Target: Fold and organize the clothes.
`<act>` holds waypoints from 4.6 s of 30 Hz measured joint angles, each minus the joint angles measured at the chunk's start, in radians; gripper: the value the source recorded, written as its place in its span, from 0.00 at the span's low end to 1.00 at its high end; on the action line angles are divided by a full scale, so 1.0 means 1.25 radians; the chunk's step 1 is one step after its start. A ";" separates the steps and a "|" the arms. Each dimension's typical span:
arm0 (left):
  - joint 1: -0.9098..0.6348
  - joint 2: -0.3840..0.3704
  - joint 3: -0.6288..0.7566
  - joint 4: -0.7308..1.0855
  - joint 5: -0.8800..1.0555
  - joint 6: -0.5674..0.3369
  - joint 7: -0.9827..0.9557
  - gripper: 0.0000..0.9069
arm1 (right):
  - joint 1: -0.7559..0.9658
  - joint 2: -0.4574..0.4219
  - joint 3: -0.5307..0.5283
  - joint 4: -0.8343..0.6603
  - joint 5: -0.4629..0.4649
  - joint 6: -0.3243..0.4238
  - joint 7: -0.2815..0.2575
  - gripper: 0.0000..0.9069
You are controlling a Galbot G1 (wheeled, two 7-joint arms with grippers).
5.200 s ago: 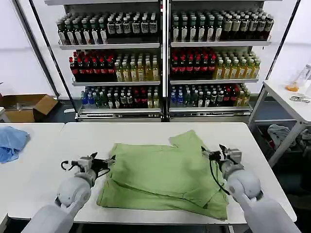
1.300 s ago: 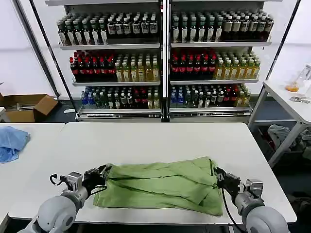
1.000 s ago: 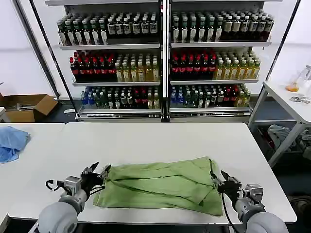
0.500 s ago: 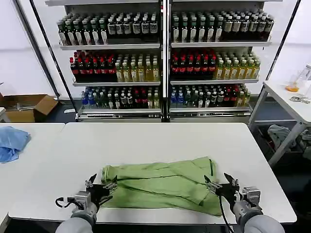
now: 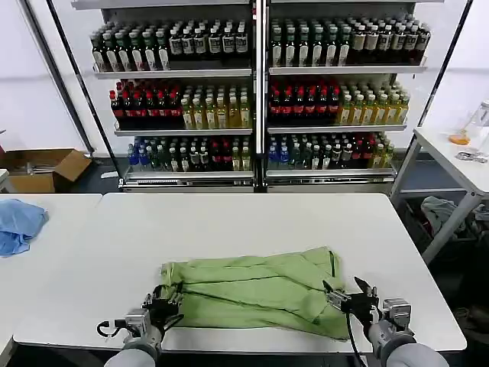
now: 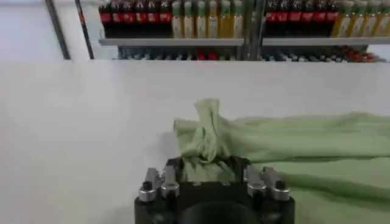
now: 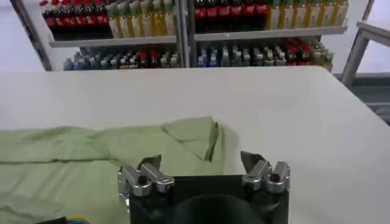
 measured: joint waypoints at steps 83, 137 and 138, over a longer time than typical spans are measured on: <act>-0.096 0.047 0.053 -0.144 -0.357 0.036 0.095 1.00 | 0.102 -0.015 -0.055 -0.049 0.013 0.005 0.003 1.00; -0.098 0.023 -0.128 0.132 -0.460 -0.028 0.160 0.02 | 0.097 -0.020 -0.043 -0.041 0.009 0.004 0.010 1.00; -0.097 0.021 -0.130 0.132 -0.471 -0.028 0.161 0.02 | 0.097 -0.020 -0.042 -0.039 0.009 0.004 0.010 1.00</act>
